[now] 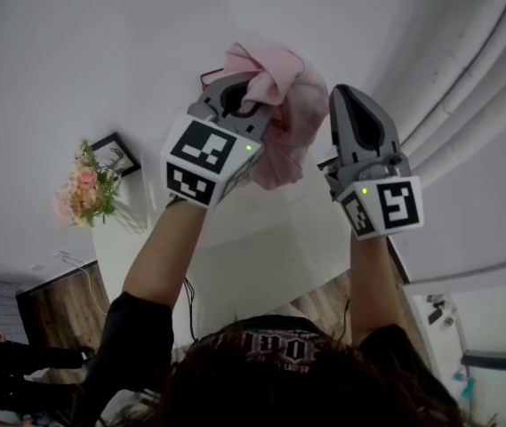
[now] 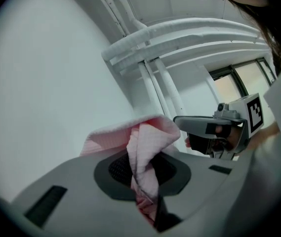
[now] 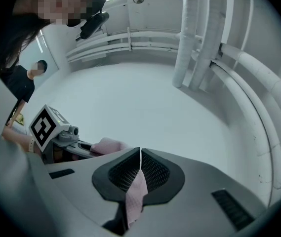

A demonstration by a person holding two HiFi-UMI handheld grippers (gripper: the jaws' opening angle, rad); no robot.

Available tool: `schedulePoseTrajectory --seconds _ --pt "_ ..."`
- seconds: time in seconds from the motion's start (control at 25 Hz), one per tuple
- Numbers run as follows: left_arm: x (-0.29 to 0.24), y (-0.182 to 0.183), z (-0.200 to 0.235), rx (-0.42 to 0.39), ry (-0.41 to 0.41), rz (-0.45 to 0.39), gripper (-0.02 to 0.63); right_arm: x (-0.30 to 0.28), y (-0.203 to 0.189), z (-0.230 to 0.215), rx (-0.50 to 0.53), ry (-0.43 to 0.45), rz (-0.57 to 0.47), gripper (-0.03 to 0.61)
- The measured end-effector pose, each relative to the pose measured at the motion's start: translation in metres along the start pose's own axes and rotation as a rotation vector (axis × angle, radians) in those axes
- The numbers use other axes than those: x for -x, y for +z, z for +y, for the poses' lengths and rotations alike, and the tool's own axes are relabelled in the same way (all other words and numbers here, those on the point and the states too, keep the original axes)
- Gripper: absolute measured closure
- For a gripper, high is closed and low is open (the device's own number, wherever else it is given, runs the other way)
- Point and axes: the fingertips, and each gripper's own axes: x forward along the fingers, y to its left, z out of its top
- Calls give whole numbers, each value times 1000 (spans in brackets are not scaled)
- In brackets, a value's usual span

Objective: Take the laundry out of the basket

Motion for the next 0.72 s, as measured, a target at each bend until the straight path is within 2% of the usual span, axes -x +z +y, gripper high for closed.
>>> schedulePoseTrajectory --seconds 0.4,0.72 --pt "7 57 -17 -37 -15 -103 569 13 34 -5 66 -22 -48 549" --pt "3 87 -42 -38 -44 -143 569 36 65 -20 89 -51 -89 551"
